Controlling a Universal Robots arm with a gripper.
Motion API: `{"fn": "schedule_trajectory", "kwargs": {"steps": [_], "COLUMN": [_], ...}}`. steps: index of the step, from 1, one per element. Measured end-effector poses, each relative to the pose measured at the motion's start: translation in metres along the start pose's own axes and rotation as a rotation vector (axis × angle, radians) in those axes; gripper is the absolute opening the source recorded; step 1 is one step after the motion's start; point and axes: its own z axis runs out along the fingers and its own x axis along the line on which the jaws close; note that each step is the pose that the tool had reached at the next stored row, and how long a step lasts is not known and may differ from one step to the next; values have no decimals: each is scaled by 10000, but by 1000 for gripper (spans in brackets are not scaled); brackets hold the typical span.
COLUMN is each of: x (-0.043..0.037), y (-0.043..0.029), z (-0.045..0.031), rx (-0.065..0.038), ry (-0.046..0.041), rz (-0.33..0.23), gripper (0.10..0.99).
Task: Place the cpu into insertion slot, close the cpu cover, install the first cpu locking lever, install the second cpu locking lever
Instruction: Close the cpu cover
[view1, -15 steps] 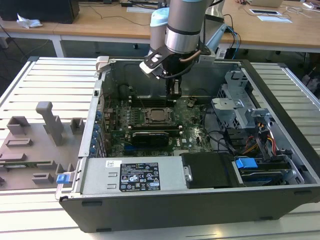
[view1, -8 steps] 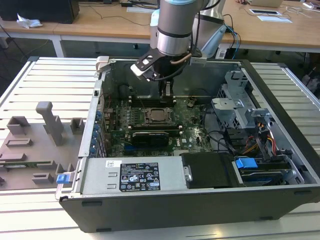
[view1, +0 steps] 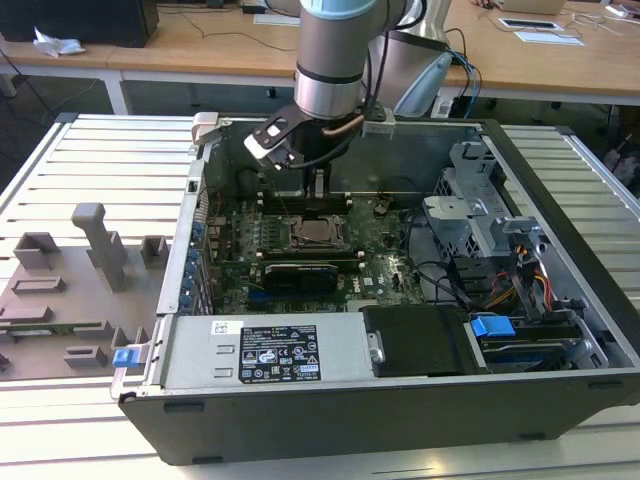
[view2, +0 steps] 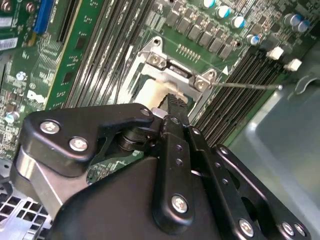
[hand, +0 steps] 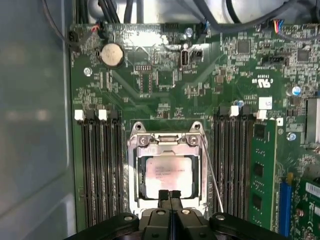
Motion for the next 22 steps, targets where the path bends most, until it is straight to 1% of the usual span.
{"fn": "schedule_trajectory", "kwargs": {"steps": [3, 4, 5, 7, 9, 10, 11, 14, 18, 19, 20, 21, 22], "x": [0, 0, 0, 0, 1, 1, 1, 0, 2, 2, 1, 3, 3], "y": [-44, -81, -100, -117, -147, -159, -169, -173, -173, -170, -130, -46, 5], "z": [16, 54, 85, 123, 206, 237, 252, 265, 261, 231, 213, 207, 204], "rx": [-2, 0, 1, 0, -1, 0, 0, 3, -2, -1, 2, 32, 59], "ry": [2, 1, -1, 0, 1, 0, -1, -3, 9, 9, 9, 16, 21], "rz": [-2, 0, 0, -1, -2, -1, 0, -3, -1, -1, -1, -2, -4], "gripper": [106, 106, 106, 106, 106, 106, 106, 106, 106, 106, 106, 106, 106]}}
